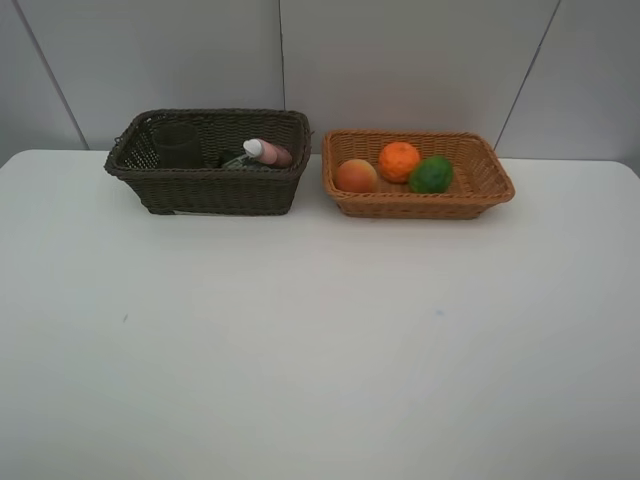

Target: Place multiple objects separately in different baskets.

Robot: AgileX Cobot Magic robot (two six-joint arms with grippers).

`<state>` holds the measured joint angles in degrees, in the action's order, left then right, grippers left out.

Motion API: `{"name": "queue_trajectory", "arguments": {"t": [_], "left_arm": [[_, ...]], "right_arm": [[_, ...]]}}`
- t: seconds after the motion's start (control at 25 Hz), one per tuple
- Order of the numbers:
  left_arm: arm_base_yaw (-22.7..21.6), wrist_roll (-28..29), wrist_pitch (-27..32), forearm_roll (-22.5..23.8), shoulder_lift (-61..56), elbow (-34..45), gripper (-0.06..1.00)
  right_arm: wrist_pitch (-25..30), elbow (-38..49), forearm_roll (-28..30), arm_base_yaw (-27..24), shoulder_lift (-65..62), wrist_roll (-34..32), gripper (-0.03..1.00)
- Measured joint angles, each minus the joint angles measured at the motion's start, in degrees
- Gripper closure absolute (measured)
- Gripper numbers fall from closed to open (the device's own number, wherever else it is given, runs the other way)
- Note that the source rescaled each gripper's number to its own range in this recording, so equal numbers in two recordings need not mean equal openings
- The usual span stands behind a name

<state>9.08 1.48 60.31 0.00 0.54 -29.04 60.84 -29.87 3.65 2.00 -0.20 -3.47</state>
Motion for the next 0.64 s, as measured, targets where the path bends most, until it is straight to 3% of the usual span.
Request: {"name": "queue_trajectory", "arguments": {"t": [0.64], "left_arm": [[-0.3,0.0,0.0,0.0,0.0,0.0,-0.01]], "right_arm": [[0.0,0.0,0.0,0.0,0.0,0.0,0.34]]}}
